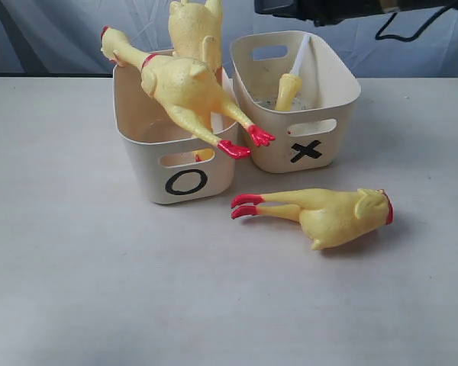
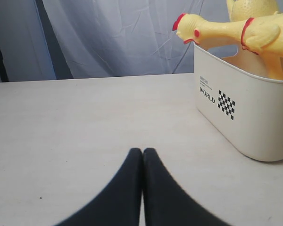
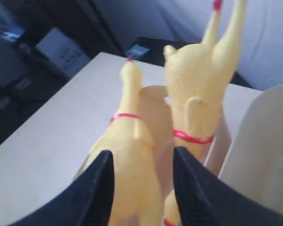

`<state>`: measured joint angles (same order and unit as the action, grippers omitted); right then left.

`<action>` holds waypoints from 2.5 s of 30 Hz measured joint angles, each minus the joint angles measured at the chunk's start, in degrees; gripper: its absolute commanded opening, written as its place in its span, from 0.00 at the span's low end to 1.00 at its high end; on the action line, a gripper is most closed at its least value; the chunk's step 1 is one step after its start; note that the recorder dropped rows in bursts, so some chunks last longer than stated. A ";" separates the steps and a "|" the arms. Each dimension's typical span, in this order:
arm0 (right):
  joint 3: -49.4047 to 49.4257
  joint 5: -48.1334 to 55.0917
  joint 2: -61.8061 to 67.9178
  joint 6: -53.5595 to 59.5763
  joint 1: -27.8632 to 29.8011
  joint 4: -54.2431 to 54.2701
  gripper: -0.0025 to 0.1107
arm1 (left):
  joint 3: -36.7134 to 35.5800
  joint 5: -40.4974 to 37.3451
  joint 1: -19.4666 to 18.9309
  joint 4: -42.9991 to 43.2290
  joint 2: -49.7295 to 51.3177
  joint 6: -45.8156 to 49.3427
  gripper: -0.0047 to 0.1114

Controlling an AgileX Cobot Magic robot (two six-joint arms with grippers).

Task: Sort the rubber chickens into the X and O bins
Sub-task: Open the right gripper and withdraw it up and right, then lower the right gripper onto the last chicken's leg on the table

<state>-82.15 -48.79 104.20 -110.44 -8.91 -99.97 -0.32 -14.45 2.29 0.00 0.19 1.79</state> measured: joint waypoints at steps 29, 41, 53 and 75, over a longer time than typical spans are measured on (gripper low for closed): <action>28.40 2.01 -36.00 27.52 2.31 -0.45 0.37 | 0.00 0.00 0.00 0.00 0.00 0.00 0.04; 34.02 53.39 -46.08 52.17 -6.10 -0.47 0.35 | 0.00 0.00 0.00 0.00 0.00 0.00 0.04; 40.89 87.14 -54.28 77.05 -21.96 49.01 0.12 | 0.00 0.00 0.00 0.00 0.00 0.00 0.04; 24.35 98.12 -24.02 122.82 -25.50 93.92 0.14 | 0.00 0.00 0.00 0.00 0.00 0.00 0.04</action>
<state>-57.80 49.33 80.18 12.38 -34.40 -6.05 -0.32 -14.45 2.29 0.00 0.19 1.79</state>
